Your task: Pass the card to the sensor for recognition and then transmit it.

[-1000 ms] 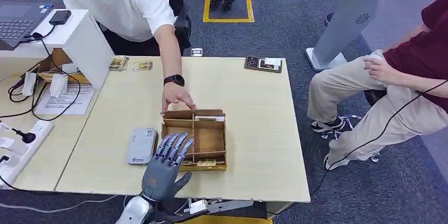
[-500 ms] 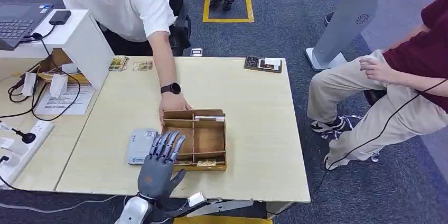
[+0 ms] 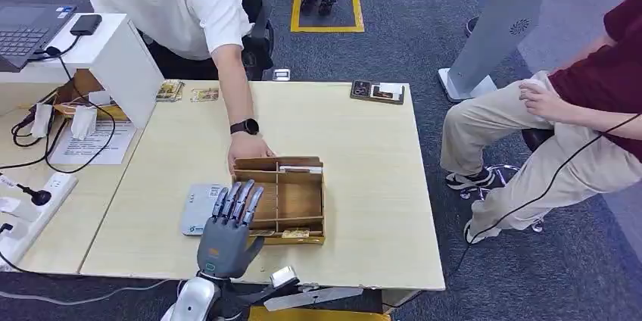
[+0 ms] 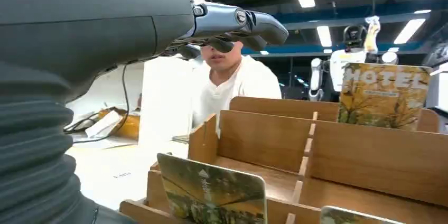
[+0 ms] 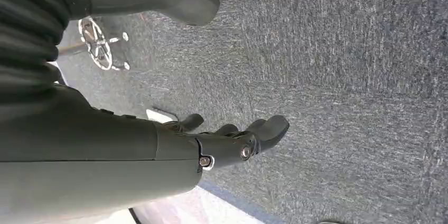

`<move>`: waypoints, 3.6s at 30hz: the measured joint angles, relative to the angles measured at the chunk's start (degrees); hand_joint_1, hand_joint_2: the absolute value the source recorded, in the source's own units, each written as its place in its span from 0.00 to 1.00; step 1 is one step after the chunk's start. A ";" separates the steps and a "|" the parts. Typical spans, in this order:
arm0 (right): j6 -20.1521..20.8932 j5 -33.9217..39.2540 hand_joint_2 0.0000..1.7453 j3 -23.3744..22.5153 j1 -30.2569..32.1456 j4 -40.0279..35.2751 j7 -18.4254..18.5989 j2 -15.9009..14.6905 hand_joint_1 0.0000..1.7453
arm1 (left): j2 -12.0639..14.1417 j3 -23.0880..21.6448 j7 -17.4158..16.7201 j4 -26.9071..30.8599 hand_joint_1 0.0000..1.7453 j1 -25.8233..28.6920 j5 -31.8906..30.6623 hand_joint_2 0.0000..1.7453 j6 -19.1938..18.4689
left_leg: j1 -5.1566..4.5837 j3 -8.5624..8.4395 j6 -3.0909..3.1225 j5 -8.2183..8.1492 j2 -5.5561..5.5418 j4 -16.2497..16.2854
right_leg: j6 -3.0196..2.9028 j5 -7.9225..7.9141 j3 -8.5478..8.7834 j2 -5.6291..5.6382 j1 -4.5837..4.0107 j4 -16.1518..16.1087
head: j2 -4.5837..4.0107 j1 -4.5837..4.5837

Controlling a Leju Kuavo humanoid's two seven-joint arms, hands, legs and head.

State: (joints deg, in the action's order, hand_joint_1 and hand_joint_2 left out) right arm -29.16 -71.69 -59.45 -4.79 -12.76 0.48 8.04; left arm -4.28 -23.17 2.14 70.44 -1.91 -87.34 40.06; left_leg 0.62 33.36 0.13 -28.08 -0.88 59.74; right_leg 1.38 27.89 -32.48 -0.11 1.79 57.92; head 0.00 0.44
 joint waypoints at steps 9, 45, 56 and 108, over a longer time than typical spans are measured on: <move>0.00 0.04 1.00 0.00 0.02 0.00 -0.02 0.00 0.00 | 0.72 -0.94 6.52 0.00 0.00 -0.16 3.82 1.00 0.00 | 0.00 0.01 0.00 0.00 0.00 0.00 | 0.00 0.00 0.00 0.00 0.00 0.00 | 0.00 -0.02; -0.02 0.20 1.00 0.11 0.02 0.00 -0.28 -0.02 0.00 | -2.95 6.36 19.95 -1.20 0.00 1.13 4.85 1.00 -0.02 | 0.00 0.01 0.00 0.00 0.00 0.00 | 0.00 0.00 0.00 0.00 0.00 0.00 | 0.00 -0.02; -0.02 0.09 1.00 0.17 0.00 0.00 -0.02 0.00 0.00 | -2.62 6.36 14.36 -1.66 0.00 1.08 2.49 1.00 -0.02 | 0.00 0.01 0.00 0.00 0.00 0.00 | 0.00 0.00 0.00 0.00 0.00 0.00 | 0.02 -0.02; -0.02 0.63 1.00 0.37 -0.10 0.22 0.09 0.00 0.00 | 1.96 -1.28 10.26 -7.58 1.00 -2.63 6.91 1.00 0.35 | -0.01 -0.05 0.02 0.02 -0.08 0.00 | 0.00 0.00 0.13 -0.12 0.01 0.00 | 0.00 -0.02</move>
State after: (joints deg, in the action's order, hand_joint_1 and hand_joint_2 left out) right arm -29.18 -71.06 -59.08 -4.89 -12.55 0.57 8.04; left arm -2.32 -24.45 12.40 62.86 -4.54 -80.43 40.41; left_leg 0.61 33.32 0.15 -28.05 -0.97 59.74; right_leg 1.39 27.89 -32.35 -0.23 1.79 57.92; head 0.00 0.42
